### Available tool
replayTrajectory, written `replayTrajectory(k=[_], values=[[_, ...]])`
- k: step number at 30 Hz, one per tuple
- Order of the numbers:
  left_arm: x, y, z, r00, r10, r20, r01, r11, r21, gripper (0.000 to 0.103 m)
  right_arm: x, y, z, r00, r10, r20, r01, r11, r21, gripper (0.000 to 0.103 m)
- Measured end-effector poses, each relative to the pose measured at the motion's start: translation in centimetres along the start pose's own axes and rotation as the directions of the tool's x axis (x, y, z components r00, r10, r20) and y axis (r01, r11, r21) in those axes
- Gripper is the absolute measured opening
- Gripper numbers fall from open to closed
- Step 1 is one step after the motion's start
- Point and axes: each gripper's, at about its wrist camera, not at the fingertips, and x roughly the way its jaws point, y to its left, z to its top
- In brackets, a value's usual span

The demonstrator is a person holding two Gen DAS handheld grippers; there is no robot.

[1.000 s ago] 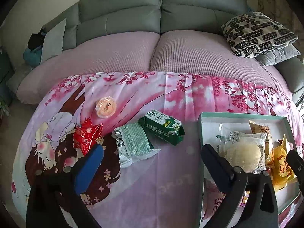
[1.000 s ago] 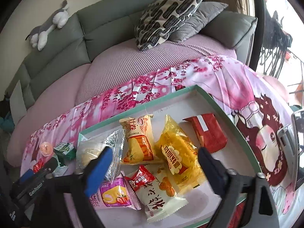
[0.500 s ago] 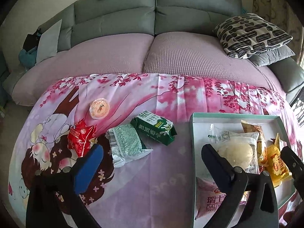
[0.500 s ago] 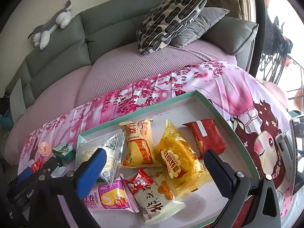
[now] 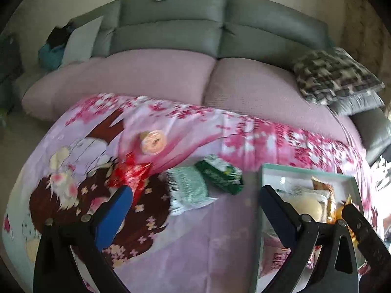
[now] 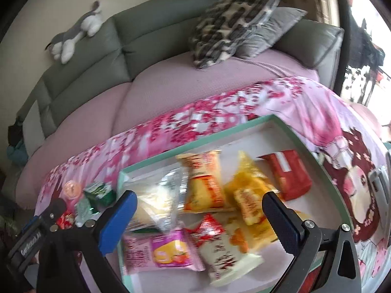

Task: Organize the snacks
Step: 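Move both tools back from the tray toward the remaining snacks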

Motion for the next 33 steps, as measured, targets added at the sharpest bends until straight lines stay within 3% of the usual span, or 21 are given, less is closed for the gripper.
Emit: replayTrajectory(k=[4, 10, 13, 22, 33], values=[[0.4, 2.6, -0.3, 0.997, 0.075, -0.029, -0.076, 0.996, -0.043, 0.103, -0.1, 2.5, -0.4, 0.999, 0.042, 0.000, -0.042, 0.998, -0.051, 0.103], [0.6, 6.4, -0.6, 0.991, 0.119, -0.067, -0.125, 0.988, -0.093, 0.103, 0.3, 6.3, -1.4, 0.995, 0.098, -0.028, -0.101, 0.987, -0.127, 0.103], [0.9, 8.1, -0.7, 0.980, 0.178, -0.093, -0.187, 0.977, -0.105, 0.103, 0.4, 7.9, -1.9, 0.991, 0.126, -0.042, -0.131, 0.980, -0.151, 0.103], [1.1, 12.0, -1.3, 0.957, 0.264, -0.118, -0.278, 0.952, -0.131, 0.103, 1.5, 12.5, -4.1, 0.976, 0.190, -0.103, -0.209, 0.951, -0.227, 0.103], [1.5, 13.8, -1.1, 0.969, 0.229, -0.091, -0.242, 0.954, -0.178, 0.103, 3.4, 14.3, -5.6, 0.971, 0.184, -0.153, -0.220, 0.938, -0.267, 0.103]])
